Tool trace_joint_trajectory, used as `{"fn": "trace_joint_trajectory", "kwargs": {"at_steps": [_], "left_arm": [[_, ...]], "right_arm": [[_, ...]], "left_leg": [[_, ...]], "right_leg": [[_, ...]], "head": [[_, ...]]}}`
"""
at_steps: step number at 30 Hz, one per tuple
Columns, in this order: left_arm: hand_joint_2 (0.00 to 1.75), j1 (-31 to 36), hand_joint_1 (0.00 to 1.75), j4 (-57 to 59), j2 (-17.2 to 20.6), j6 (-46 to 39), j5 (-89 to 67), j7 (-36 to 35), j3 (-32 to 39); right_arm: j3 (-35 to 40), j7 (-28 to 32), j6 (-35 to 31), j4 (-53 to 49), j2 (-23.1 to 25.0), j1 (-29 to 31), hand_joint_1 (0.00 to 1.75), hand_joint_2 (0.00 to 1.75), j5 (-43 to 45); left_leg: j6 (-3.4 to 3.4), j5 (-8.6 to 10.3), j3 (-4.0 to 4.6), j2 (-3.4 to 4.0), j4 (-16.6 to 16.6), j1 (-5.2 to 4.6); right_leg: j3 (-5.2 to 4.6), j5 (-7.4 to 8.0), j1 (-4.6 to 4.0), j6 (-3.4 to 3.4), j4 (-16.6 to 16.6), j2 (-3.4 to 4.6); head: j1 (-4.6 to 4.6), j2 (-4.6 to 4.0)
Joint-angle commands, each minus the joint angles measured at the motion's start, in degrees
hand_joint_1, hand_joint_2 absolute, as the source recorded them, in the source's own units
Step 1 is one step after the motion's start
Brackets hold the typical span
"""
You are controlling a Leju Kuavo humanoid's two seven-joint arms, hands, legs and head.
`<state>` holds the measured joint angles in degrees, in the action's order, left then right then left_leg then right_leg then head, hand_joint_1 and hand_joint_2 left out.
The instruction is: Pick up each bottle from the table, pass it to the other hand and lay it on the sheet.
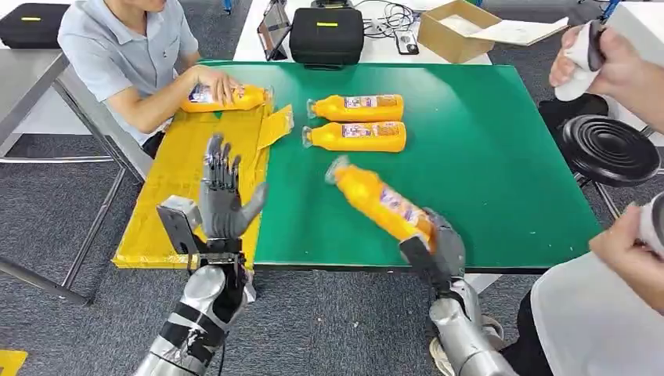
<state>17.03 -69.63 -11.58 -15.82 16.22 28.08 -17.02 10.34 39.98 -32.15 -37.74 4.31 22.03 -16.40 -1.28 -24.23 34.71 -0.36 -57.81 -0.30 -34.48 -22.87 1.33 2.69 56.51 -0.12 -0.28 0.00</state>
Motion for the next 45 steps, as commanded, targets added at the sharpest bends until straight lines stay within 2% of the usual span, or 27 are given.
{"fn": "trace_joint_trajectory", "kwargs": {"at_steps": [1,2,6,8,12,14,19,21,29,31,35,40,41,42,43,45], "left_arm": [[1.75,-0.53,0.00,14.30,4.76,15.01,-1.77,-4.67,-5.73],[1.75,-0.96,0.00,14.76,6.59,17.99,-5.33,-3.31,-8.67],[1.75,-1.06,0.00,14.41,7.77,22.28,-9.45,-2.53,-10.05],[1.75,-1.07,0.00,13.77,7.71,24.73,-9.43,-2.38,-9.65],[1.75,-1.24,0.00,12.98,6.77,26.45,-9.18,-2.63,-9.26],[1.75,-1.28,0.00,12.92,5.58,28.94,-7.68,-2.73,-8.58],[1.75,-0.54,0.00,14.25,2.27,29.55,-3.03,-4.53,-5.58],[1.75,-0.33,0.00,13.92,1.85,29.39,-2.83,-4.95,-5.65],[1.75,-0.64,0.00,13.66,1.98,29.38,-2.10,-5.38,-5.47],[1.75,-1.14,0.00,11.85,0.88,28.77,0.41,-4.58,-4.33],[1.75,-2.61,0.00,4.94,0.12,25.88,4.36,-5.80,-5.68],[1.75,-4.28,0.00,2.20,-0.85,27.14,11.28,-6.72,-4.50],[1.75,-4.39,0.28,1.89,-1.06,27.61,13.50,-7.44,-3.88],[1.75,-4.44,1.05,1.65,-1.23,27.54,14.40,-7.43,-3.44],[1.75,-4.48,1.36,1.34,-1.56,26.96,15.59,-7.43,-2.65],[1.75,-4.60,1.50,0.61,-2.24,25.63,17.58,-7.40,-1.13]], "right_arm": [[4.23,0.02,2.28,-27.96,1.18,-10.55,1.75,1.75,7.01],[5.14,0.02,4.10,-29.94,1.37,-10.76,1.75,1.75,7.60],[8.13,0.02,7.21,-28.93,1.65,-9.72,1.75,1.75,6.60],[9.61,0.02,9.48,-24.63,2.19,-8.05,1.75,1.75,5.87],[11.35,0.02,10.72,-20.88,2.93,-6.33,1.75,1.75,3.98],[14.70,0.02,11.64,-19.91,3.13,-5.65,1.75,1.75,1.64],[23.89,0.02,10.81,-15.94,5.14,-5.08,1.75,1.75,-1.75],[24.77,0.02,9.47,-15.42,6.14,-5.67,1.75,1.75,-2.21],[25.38,0.02,9.71,-15.41,5.19,-5.07,1.75,1.75,-1.41],[27.66,0.02,11.92,-14.06,5.75,-5.11,1.75,1.75,-0.01],[33.35,0.02,10.08,-9.80,7.83,-5.44,1.75,1.75,1.77],[35.94,0.02,11.91,-9.07,8.51,-5.70,1.75,1.75,4.36],[36.42,0.02,12.23,-8.75,8.65,-5.66,1.75,1.75,4.54],[36.52,0.02,12.53,-8.70,8.76,-5.67,1.75,1.75,4.86],[36.81,0.02,13.34,-8.68,8.80,-5.71,1.75,1.75,5.43],[37.31,0.02,14.25,-8.59,8.89,-6.04,1.75,1.75,6.24]], "left_leg": [[0.12,-0.13,-0.21,0.06,0.08,0.09],[0.09,-0.11,-0.13,0.16,0.10,0.04],[0.12,-0.14,0.04,0.22,0.05,0.07],[0.08,-0.06,0.31,0.21,0.03,0.04],[0.11,-0.10,0.24,0.24,0.02,0.10],[0.12,-0.11,0.20,0.18,0.01,0.12],[0.10,-0.13,0.20,0.24,0.02,0.13],[0.06,-0.04,0.35,0.12,0.04,0.06],[0.07,-0.06,0.32,0.10,0.02,0.08],[0.09,-0.08,0.26,0.12,0.03,0.11],[0.08,-0.07,0.38,0.11,0.00,0.09],[0.09,-0.09,0.30,0.07,0.04,0.11],[0.12,-0.15,0.22,0.08,0.00,0.16],[0.09,-0.11,0.31,0.10,0.00,0.12],[0.06,-0.04,0.45,0.11,0.01,0.08],[0.12,-0.15,0.24,0.05,-0.04,0.17]], "right_leg": [[0.21,-0.12,-0.11,-0.18,-0.08,0.03],[0.10,-0.08,-0.05,-0.15,-0.07,0.13],[-0.08,-0.10,-0.08,-0.17,-0.03,0.17],[-0.36,-0.02,-0.05,-0.10,-0.01,0.15],[-0.27,-0.04,-0.10,-0.15,-0.03,0.18],[-0.20,-0.06,-0.13,-0.17,-0.05,0.12],[-0.20,-0.06,-0.12,-0.15,-0.04,0.18],[-0.35,-0.03,-0.05,-0.09,-0.01,0.08],[-0.31,-0.05,-0.07,-0.12,-0.02,0.06],[-0.23,-0.06,-0.11,-0.16,-0.05,0.08],[-0.36,-0.06,-0.08,-0.12,0.00,0.07],[-0.28,-0.10,-0.11,-0.14,-0.04,0.02],[-0.19,-0.14,-0.16,-0.18,-0.04,0.03],[-0.31,-0.10,-0.12,-0.13,-0.03,0.05],[-0.47,-0.04,-0.08,-0.09,-0.01,0.03],[-0.22,-0.16,-0.17,-0.19,-0.01,-0.05]], "head": [[0.04,0.00],[-0.02,0.00],[0.00,0.00],[0.00,0.00],[0.00,0.00],[0.00,0.00],[0.04,0.00],[0.00,0.00],[0.02,0.00],[0.02,0.00],[0.02,0.00],[0.00,0.00],[0.00,0.00],[0.00,0.00],[0.02,0.00],[0.00,0.00]]}}
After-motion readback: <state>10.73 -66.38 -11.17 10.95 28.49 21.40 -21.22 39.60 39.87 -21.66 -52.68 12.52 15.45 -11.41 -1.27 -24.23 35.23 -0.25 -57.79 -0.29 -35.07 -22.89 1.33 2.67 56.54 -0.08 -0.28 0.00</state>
